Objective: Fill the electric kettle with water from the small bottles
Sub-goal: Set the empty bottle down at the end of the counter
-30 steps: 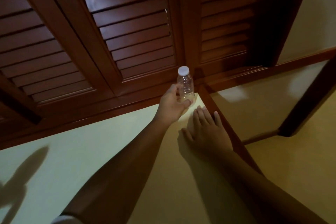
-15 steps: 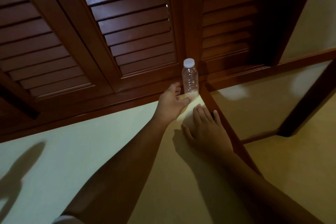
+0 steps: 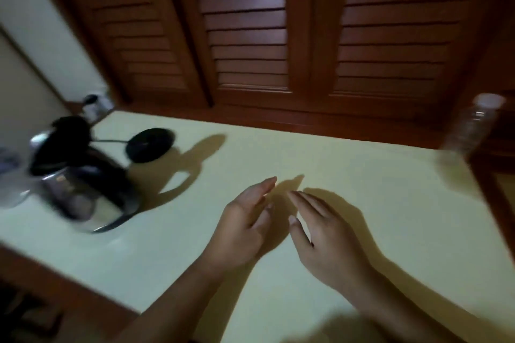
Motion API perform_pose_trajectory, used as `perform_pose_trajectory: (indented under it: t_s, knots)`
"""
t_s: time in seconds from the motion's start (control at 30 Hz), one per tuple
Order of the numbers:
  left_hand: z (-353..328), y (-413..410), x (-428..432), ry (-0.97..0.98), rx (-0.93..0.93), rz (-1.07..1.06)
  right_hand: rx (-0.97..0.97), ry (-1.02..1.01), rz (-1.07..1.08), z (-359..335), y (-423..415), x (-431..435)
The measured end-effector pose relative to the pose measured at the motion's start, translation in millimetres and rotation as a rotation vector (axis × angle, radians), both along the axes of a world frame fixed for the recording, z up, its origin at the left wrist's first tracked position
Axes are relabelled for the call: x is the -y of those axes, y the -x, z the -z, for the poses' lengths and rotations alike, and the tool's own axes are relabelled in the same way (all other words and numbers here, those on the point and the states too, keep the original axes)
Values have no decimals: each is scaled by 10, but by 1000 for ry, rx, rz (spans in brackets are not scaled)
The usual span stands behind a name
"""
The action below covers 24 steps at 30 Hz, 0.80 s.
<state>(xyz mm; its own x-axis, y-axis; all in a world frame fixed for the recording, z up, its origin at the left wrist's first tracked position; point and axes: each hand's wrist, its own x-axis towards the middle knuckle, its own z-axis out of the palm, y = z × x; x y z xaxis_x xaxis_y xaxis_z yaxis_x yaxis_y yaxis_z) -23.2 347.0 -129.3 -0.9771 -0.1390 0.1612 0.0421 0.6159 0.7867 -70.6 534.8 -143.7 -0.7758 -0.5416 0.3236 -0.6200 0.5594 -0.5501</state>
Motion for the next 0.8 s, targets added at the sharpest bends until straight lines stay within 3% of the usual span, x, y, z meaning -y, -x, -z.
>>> perform_pose_trajectory:
  t_s: [0.2,0.5,0.8]
  knots:
    - [-49,-1108,962,130,-88,-278,9,92,-322,-87,-569,1185]
    - [-91,-2409,2271,213,-83,-504,-44,195,-574,-125,-1472,2751]
    - [-94,-2875,4087,197,-149,-632,-143,15,-492,-75,-1876,4739]
